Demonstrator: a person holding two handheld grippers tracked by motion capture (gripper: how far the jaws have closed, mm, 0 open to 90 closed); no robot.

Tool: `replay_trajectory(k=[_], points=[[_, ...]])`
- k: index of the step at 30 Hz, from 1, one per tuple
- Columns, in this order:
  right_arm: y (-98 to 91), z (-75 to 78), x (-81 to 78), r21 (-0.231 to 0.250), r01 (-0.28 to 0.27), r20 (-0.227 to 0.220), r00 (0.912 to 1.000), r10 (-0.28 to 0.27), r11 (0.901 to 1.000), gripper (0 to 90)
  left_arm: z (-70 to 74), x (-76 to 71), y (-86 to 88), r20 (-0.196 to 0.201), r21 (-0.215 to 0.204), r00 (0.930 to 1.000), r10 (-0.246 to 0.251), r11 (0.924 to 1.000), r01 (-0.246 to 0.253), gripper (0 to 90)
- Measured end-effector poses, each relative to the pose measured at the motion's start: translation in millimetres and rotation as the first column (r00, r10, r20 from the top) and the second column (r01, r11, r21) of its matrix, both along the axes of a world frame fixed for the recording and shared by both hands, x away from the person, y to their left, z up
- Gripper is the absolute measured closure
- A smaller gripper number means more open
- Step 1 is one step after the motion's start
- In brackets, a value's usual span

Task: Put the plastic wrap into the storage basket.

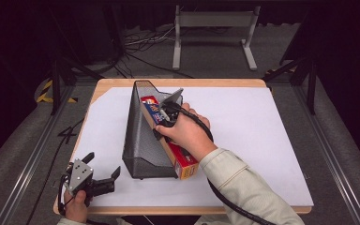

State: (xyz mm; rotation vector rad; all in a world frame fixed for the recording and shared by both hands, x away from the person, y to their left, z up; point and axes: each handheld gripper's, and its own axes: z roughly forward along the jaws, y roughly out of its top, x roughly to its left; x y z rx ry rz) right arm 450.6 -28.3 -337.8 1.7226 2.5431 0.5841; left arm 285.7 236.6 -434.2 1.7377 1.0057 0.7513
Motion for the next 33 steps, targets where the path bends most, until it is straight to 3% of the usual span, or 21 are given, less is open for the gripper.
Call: replay_trajectory(k=[15, 21, 26, 33], points=[[6.3, -13.8, 7.5, -0.059, -0.042, 0.000, 0.9991, 0.042, 0.9974, 38.3, 0.0, -0.1, 0.4, 0.002, 0.000, 1.0000, 0.001, 1.0000, -0.001, 0.1], [5.1, -13.3, 8.7, -0.047, -0.049, 0.001, 0.9988, 0.049, 0.9977, 35.1, -0.2, 0.2, 0.2, -0.001, -0.001, 1.0000, -0.002, 1.0000, 0.002, 0.1], [3.6, -8.9, 6.3, -0.034, -0.062, 0.038, 0.9973, 0.063, 0.9975, 31.7, -0.2, 0.7, -0.3, -0.002, -0.001, 1.0000, 0.000, 1.0000, 0.000, 0.0], [-1.6, -7.2, 4.4, -0.032, -0.046, 0.046, 0.9978, 0.048, 0.9984, 30.9, -0.4, 1.4, -0.4, -0.003, 0.000, 1.0000, -0.004, 1.0000, 0.004, 0.0]])
